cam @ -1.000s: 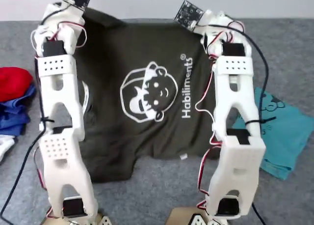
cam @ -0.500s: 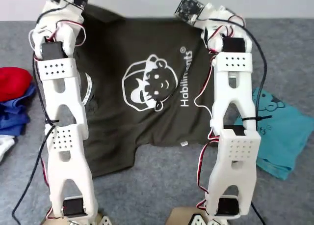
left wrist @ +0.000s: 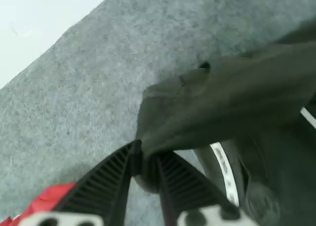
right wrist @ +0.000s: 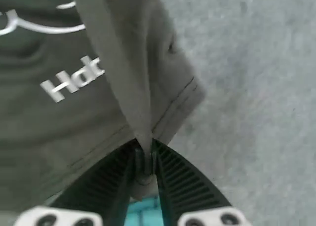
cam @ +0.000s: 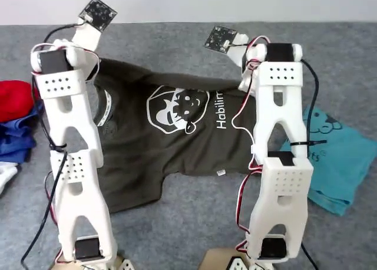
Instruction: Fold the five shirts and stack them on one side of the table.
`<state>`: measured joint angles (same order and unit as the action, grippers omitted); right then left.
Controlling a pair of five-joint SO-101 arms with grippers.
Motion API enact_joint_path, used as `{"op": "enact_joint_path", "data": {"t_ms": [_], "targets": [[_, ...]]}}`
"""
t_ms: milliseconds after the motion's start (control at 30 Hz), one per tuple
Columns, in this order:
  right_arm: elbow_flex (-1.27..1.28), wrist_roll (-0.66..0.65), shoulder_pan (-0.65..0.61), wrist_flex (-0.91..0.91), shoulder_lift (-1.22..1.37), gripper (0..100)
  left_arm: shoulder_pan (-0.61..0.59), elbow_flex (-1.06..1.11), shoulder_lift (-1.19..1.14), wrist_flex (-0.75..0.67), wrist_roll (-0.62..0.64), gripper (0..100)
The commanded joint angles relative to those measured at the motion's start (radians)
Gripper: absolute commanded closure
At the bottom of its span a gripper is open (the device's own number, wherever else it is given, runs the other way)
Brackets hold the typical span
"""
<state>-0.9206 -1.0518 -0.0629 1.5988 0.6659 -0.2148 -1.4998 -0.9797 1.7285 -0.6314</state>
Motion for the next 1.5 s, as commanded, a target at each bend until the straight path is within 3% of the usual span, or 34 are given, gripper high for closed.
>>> {"op": "enact_joint_path", "data": {"t_ms": [0, 267, 433, 700, 1067, 1467], "targets": [[-0.057, 0.006, -0.021, 0.116, -0.085, 98.7, -0.008, 0.229, 0.221, 0.034, -0.043, 100], [-0.046, 0.071, -0.015, 0.200, -0.097, 98.7, 0.041, 0.993, 0.698, 0.031, -0.170, 100], [0.098, 0.097, -0.024, 0.200, -0.189, 98.7, 0.058, 1.303, 0.910, 0.029, -0.213, 100], [0.474, 0.144, -0.021, 0.196, -0.401, 98.7, 0.041, 1.595, 1.056, 0.029, -0.216, 100], [0.784, 0.124, 0.005, 0.194, -0.587, 98.7, -0.032, 1.874, 1.227, 0.029, -0.310, 100], [0.878, 0.072, 0.039, 0.182, -0.650, 98.7, -0.025, 2.169, 1.387, 0.031, -0.333, 100]]}}
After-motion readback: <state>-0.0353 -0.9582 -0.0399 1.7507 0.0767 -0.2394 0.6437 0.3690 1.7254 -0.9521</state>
